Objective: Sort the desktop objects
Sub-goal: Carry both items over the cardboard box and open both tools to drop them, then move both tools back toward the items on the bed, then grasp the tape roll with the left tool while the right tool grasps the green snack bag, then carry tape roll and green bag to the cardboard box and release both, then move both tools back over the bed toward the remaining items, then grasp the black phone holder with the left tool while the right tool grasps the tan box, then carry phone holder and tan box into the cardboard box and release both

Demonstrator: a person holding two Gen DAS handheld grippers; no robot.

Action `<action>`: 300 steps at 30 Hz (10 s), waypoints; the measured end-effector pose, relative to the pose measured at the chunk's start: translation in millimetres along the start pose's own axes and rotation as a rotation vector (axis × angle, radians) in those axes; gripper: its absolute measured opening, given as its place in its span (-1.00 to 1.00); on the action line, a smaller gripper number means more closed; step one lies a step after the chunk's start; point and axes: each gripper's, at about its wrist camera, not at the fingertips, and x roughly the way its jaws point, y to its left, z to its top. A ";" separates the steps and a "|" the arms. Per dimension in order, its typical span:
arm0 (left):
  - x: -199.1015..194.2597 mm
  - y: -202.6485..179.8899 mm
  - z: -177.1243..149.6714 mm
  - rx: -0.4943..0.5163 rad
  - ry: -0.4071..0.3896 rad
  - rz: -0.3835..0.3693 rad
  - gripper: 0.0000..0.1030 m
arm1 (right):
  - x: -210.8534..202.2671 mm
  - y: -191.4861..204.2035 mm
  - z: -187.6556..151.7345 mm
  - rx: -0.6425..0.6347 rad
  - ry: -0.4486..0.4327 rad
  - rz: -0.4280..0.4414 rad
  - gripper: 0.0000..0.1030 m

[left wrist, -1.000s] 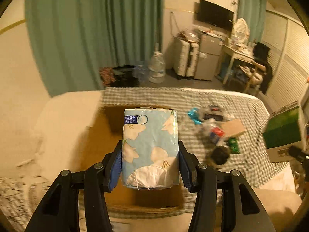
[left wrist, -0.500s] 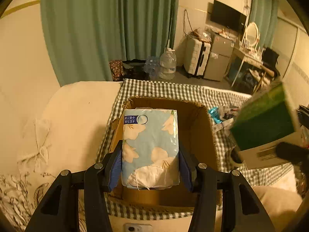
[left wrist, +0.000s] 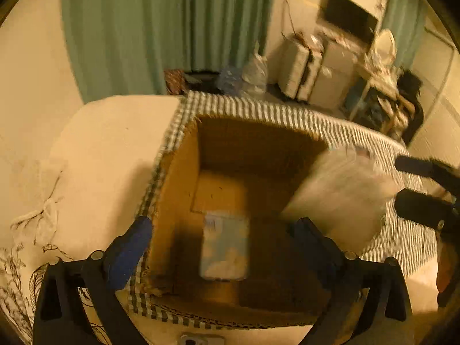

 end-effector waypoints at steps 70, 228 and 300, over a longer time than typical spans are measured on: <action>139.8 -275.9 -67.5 -0.225 0.048 -0.188 0.58 | -46.4 -274.6 -218.3 0.416 -0.122 -0.408 0.99; 215.3 -318.0 -90.8 0.068 0.258 -0.042 1.00 | -32.2 -332.4 -179.0 0.559 -0.183 -0.415 0.90; -34.5 -167.1 -14.8 -0.121 -0.245 -0.153 0.00 | -167.2 -105.1 -102.6 0.159 -0.378 -0.348 -0.43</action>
